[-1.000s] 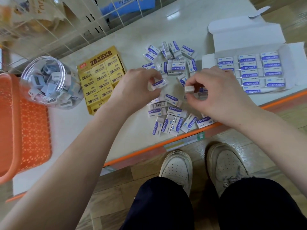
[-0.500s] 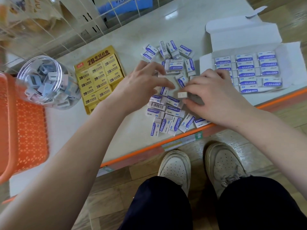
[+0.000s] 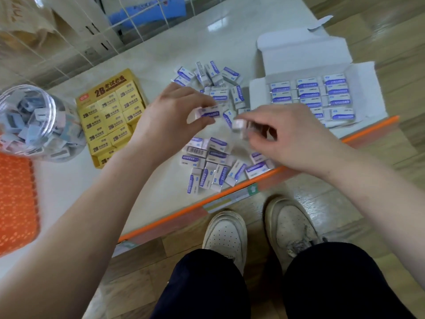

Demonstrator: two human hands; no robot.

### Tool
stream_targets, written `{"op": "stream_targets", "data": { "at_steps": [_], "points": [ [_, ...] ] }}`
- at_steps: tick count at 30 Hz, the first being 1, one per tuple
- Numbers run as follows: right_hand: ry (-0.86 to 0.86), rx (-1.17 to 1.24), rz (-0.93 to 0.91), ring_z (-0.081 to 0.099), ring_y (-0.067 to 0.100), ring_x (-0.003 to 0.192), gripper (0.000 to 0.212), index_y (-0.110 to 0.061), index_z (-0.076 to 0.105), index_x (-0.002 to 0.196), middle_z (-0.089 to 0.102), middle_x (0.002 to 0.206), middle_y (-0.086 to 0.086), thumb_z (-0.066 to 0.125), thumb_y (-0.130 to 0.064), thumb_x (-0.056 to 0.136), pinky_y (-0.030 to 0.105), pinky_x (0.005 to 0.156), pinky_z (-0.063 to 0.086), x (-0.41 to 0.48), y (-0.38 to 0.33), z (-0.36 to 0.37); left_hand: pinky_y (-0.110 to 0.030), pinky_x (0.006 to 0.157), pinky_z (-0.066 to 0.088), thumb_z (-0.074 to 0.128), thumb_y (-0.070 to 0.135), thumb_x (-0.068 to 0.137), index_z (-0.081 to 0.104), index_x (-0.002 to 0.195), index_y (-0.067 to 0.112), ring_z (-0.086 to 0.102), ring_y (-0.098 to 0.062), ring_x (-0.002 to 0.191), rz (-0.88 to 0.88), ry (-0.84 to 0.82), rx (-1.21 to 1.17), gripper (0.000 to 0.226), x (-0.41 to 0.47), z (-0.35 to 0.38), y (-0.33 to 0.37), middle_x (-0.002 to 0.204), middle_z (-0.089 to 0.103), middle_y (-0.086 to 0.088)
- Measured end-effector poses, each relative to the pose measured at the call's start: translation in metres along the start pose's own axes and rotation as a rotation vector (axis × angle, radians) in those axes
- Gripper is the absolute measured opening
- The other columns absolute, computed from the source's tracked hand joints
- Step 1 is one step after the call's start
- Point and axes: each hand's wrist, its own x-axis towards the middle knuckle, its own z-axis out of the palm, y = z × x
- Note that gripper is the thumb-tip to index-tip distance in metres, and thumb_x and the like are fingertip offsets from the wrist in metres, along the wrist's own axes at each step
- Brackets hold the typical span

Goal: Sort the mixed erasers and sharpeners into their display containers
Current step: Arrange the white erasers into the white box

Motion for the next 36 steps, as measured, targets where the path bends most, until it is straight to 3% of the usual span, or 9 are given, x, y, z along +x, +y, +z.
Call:
{"op": "stream_targets", "data": {
  "at_steps": [4,8,12,17,21,25,32,36],
  "points": [
    [0.112,-0.091,0.116,0.045,-0.001,0.078,0.030,-0.012,0.062,0.121,0.066,0.095,0.008,0.055,-0.013,0.092,0.016,0.066,0.029,-0.009,0.036,-0.047,-0.030,0.085,0.043,0.067,0.029,0.084,0.070,0.109,0.014,0.058,-0.024,0.097,0.063,0.090,-0.067,0.029,0.023,-0.001,0.030,0.101,0.070,-0.001],
    [0.041,-0.166,0.266,0.055,0.022,0.093,0.033,-0.012,0.056,0.128,0.061,0.102,0.007,0.047,-0.012,0.096,0.015,0.068,0.030,-0.021,0.066,-0.075,-0.033,0.085,0.043,0.060,0.038,0.086,0.067,0.113,0.023,0.053,-0.020,0.105,0.063,0.018,-0.083,0.032,0.051,0.014,0.068,0.102,0.069,0.004],
    [0.080,-0.298,0.293,0.054,0.034,0.108,0.033,-0.007,0.059,0.124,0.060,0.115,0.019,0.053,-0.006,0.091,0.029,0.088,0.033,-0.024,0.073,-0.076,-0.034,0.093,0.036,0.057,0.041,0.090,0.060,0.122,0.031,0.044,-0.019,0.116,0.050,-0.127,0.082,0.034,0.077,0.038,0.095,0.111,0.065,0.003],
    [0.077,-0.473,0.287,0.042,0.034,0.107,0.031,-0.016,0.064,0.118,0.053,0.117,0.010,0.060,-0.016,0.087,0.042,0.088,0.038,-0.023,0.077,-0.065,-0.035,0.096,0.029,0.055,0.043,0.091,0.058,0.123,0.032,0.042,-0.023,0.116,0.051,-0.205,0.233,0.034,0.083,0.056,0.103,0.116,0.061,0.002],
    [0.031,-0.503,0.314,0.035,0.029,0.107,0.032,-0.026,0.063,0.120,0.055,0.118,0.000,0.055,-0.019,0.090,0.041,0.083,0.033,-0.027,0.076,-0.067,-0.034,0.099,0.025,0.053,0.042,0.093,0.058,0.125,0.031,0.043,-0.020,0.116,0.028,-0.184,0.148,0.035,0.071,0.058,0.095,0.122,0.060,0.009],
    [-0.007,-0.487,0.319,0.030,0.019,0.093,0.029,-0.028,0.066,0.114,0.059,0.115,-0.002,0.059,-0.018,0.087,0.044,0.090,0.038,-0.031,0.076,-0.078,-0.032,0.101,0.023,0.054,0.035,0.093,0.060,0.123,0.030,0.048,-0.018,0.115,0.004,-0.150,0.099,0.031,0.064,0.060,0.093,0.121,0.061,0.011],
    [-0.185,-0.473,0.403,0.028,0.009,0.094,0.025,-0.042,0.067,0.105,0.060,0.115,-0.004,0.062,-0.025,0.087,0.038,0.092,0.028,-0.023,0.075,-0.087,-0.031,0.102,0.027,0.060,0.035,0.090,0.063,0.120,0.032,0.055,-0.015,0.109,-0.066,-0.179,0.105,0.031,0.070,0.058,0.097,0.119,0.063,0.010],
    [-0.210,-0.504,0.470,0.041,0.018,0.111,0.027,-0.043,0.068,0.101,0.062,0.112,-0.011,0.064,-0.020,0.087,0.041,0.099,0.030,-0.019,0.067,-0.088,-0.030,0.101,0.026,0.060,0.037,0.090,0.063,0.120,0.034,0.055,-0.015,0.107,-0.100,-0.183,0.109,0.030,0.070,0.057,0.099,0.118,0.063,0.011]
  ]
}}
